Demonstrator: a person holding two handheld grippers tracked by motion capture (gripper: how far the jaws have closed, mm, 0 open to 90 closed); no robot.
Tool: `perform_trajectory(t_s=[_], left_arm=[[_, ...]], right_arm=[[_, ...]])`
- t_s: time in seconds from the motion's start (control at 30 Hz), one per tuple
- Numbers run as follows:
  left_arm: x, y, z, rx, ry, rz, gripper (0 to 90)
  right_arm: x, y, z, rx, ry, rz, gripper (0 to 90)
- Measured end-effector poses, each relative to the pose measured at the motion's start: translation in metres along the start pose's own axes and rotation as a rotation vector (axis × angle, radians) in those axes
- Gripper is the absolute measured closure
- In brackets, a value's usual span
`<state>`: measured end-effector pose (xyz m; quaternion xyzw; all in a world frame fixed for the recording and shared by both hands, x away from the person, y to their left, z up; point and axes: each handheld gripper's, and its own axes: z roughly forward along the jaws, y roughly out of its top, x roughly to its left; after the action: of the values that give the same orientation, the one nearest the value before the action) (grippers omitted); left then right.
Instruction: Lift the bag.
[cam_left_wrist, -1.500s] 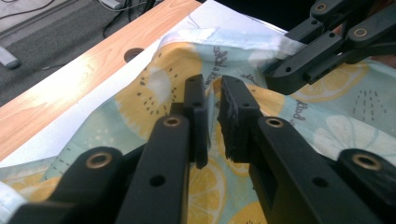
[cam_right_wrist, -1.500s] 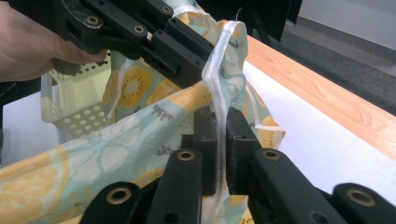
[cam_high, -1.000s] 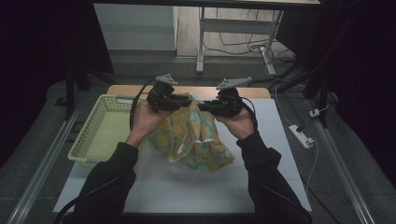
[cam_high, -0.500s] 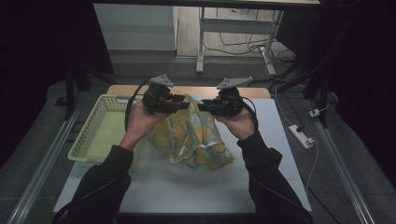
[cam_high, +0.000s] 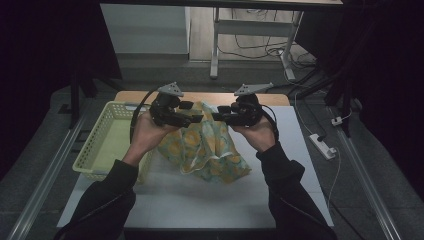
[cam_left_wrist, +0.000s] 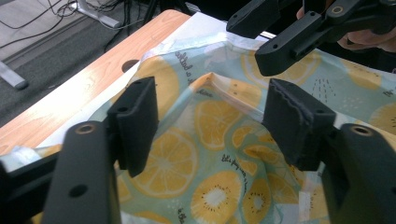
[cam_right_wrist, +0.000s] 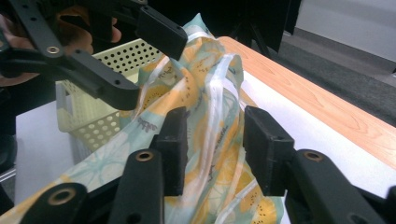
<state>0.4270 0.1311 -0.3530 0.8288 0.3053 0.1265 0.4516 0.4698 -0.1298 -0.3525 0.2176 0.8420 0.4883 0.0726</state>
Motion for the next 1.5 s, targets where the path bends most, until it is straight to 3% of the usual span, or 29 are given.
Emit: perform_trajectory(t_s=[0.4,0.63,0.97,1.2,1.5], left_arm=[[0.001,-0.01,-0.013,-0.027,0.023,-0.069,17.8],[0.002,-0.019,-0.024,-0.018,0.034,-0.095,9.3],[0.002,-0.039,-0.038,-0.037,0.035,-0.122,2.2],[0.003,-0.056,-0.047,-0.058,0.028,-0.135,0.0],[-0.001,-0.079,-0.049,-0.037,0.056,-0.127,0.0]], right_arm=[[0.002,-0.003,-0.006,-0.008,0.01,0.021,47.1],[0.004,-0.004,-0.014,-0.032,0.01,0.026,38.4],[0.006,-0.01,-0.026,-0.053,-0.01,0.029,23.2],[0.005,-0.018,-0.031,-0.037,-0.027,0.037,13.1],[0.003,-0.034,-0.035,-0.052,-0.056,0.056,2.5]])
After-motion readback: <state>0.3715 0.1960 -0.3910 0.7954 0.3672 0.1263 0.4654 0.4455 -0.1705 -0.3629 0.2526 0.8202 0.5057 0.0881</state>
